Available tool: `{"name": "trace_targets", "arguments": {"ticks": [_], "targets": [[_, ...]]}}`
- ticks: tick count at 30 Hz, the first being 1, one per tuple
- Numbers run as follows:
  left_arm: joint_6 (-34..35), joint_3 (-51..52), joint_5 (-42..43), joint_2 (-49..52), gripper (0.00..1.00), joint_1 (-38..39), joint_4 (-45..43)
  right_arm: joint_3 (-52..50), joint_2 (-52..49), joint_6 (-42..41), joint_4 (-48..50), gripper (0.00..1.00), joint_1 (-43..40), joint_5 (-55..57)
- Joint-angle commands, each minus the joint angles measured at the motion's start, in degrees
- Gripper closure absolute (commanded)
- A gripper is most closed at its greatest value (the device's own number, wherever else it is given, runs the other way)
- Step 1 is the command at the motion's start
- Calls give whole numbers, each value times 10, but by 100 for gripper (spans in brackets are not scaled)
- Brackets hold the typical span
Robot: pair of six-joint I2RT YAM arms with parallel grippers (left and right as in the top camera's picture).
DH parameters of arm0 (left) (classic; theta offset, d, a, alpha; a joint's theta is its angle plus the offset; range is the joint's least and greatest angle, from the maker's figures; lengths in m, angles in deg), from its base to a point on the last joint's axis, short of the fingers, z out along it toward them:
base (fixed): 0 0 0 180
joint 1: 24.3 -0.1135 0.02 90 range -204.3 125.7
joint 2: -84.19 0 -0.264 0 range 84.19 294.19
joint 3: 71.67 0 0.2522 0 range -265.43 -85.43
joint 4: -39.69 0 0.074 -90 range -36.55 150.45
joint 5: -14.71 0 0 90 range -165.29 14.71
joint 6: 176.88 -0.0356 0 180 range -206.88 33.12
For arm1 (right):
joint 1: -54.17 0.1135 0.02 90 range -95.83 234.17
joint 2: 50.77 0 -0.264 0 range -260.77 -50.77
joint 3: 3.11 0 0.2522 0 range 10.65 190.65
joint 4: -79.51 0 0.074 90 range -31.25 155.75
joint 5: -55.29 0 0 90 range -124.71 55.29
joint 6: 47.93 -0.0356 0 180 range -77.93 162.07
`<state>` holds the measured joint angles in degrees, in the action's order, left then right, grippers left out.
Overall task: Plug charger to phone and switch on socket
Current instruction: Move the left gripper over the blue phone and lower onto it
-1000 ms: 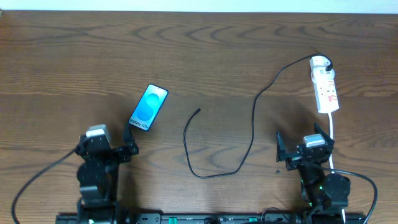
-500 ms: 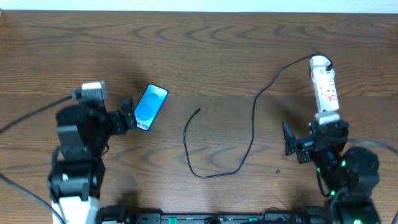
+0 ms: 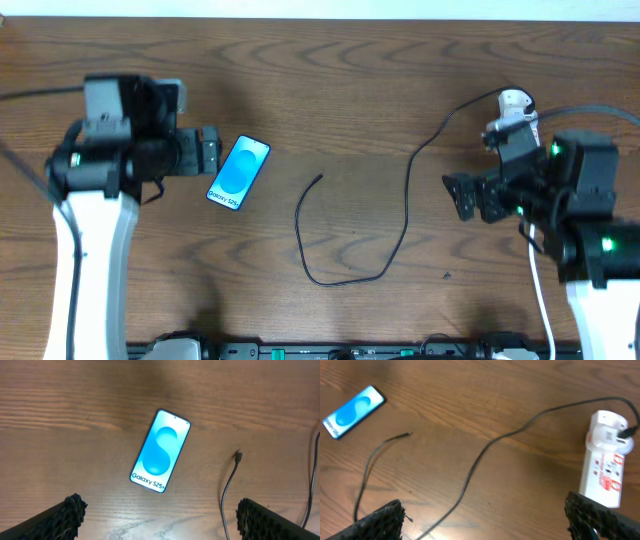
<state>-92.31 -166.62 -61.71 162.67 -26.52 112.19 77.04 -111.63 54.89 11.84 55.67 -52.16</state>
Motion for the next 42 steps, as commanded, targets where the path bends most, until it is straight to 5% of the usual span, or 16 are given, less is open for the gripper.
{"name": "trace_targets", "arguments": {"ticks": [1,11,23,42], "targets": [[-25,-25,8,45,2,10,5,30,-29,5,-5,1,0,-26],[-25,-24,29,140,2,12,-34,28,-55,-21,-9,1,0,-119],[-55,-24,-102,243,2,46,-82,28,-56,-21,-13,1,0,-99],[-66,-24,-101,366,2,96,-98,28,-80,-20,-18,1,0,-84]]}}
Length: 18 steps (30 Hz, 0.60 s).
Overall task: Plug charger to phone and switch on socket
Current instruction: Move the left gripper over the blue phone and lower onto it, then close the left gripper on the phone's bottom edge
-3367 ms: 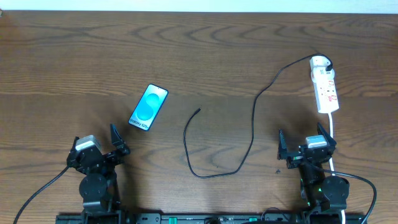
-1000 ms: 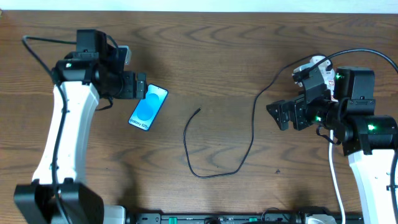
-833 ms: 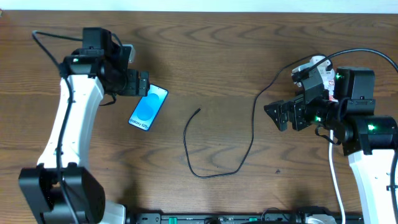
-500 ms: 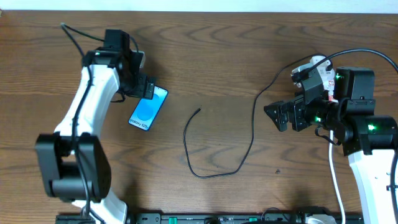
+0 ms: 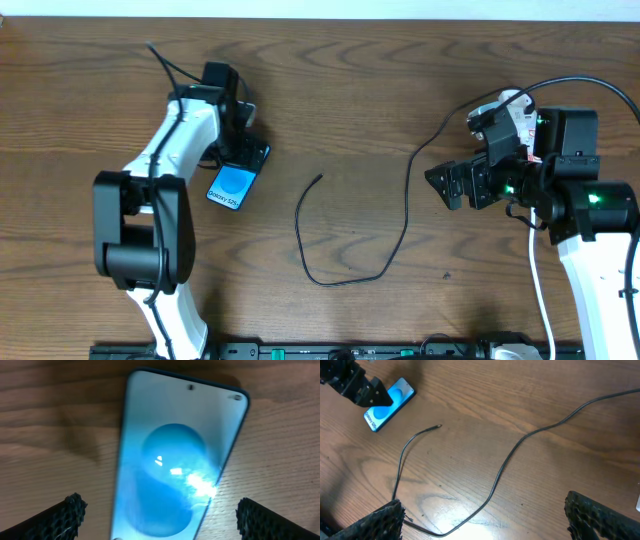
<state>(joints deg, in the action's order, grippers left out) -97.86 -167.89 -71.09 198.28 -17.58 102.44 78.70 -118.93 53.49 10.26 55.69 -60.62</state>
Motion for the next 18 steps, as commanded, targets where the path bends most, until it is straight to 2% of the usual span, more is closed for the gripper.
{"name": "trace_targets", "arguments": {"ticks": [1,18], "targets": [[-10,-11,-7,14,2,6,0,11,-9,-6,-3,1,0,1],[-8,21,-8,17,2,6,-20,11,-15,-6,-7,1,0,1]]}}
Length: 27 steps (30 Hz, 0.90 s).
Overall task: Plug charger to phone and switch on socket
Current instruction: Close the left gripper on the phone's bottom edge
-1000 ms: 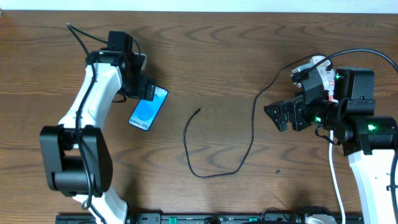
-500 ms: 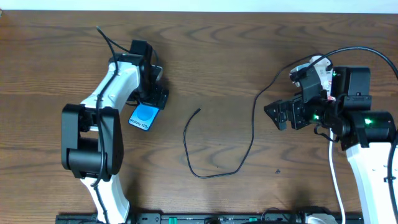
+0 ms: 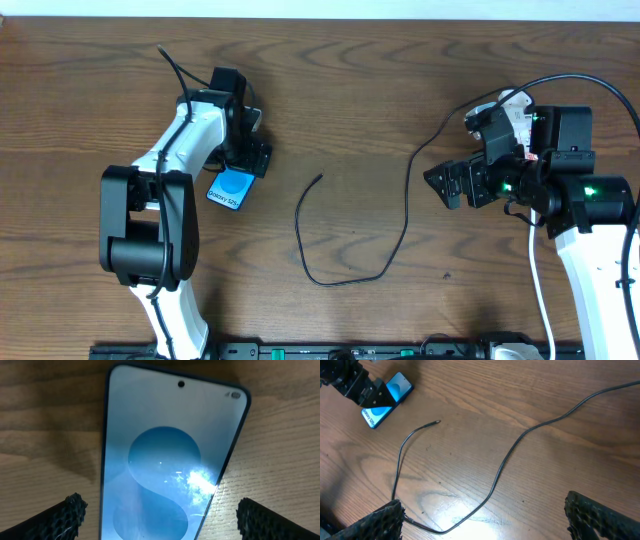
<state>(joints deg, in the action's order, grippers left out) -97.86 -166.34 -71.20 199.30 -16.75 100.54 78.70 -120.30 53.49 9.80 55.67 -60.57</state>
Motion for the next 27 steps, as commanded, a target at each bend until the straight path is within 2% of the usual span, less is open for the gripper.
{"name": "trace_targets", "arguments": {"ticks": [1,22,27], "targets": [[-8,6,-7,6,2,-2,-1,11,-1,-6,-2,1,0,0],[-8,63,0,7,0,-2,-67,11,-1,-6,-2,1,0,0],[-8,78,9,7,5,-2,-82,11,-1,-6,-2,1,0,0]]}}
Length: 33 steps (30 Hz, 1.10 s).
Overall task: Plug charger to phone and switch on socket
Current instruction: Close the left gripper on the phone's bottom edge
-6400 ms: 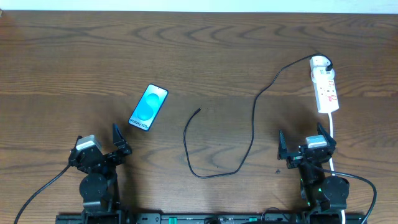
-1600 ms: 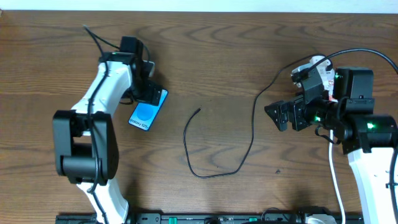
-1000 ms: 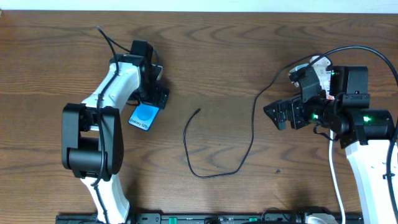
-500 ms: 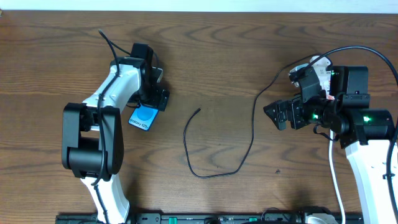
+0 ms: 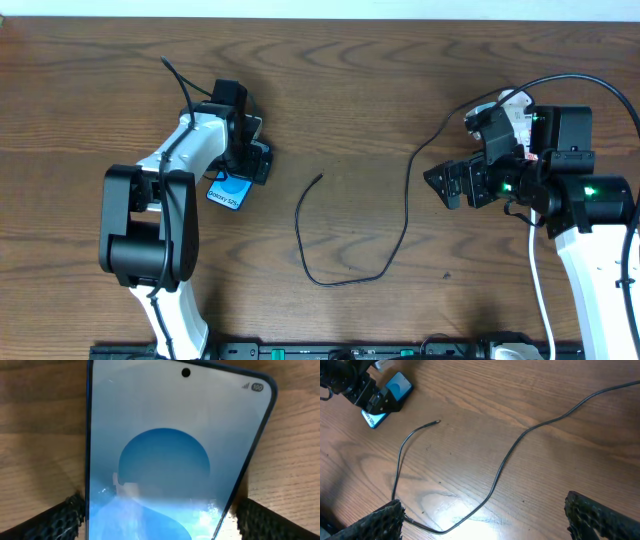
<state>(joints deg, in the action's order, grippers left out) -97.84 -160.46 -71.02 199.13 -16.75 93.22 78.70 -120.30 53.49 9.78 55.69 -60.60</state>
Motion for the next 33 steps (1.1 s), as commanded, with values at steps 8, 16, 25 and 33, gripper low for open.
{"name": "trace_targets", "arguments": {"ticks": [8,16,25,33], "targets": [[-8,28,11,8,15,-2,-13,11,-1,-6,-2,1,0,1],[12,27,10,8,21,-2,-16,11,-1,-6,-2,1,0,1],[70,14,10,6,23,-2,-15,11,-1,-6,-2,1,0,1],[162,13,10,3,24,-6,-14,11,-1,-7,-2,1,0,1]]}}
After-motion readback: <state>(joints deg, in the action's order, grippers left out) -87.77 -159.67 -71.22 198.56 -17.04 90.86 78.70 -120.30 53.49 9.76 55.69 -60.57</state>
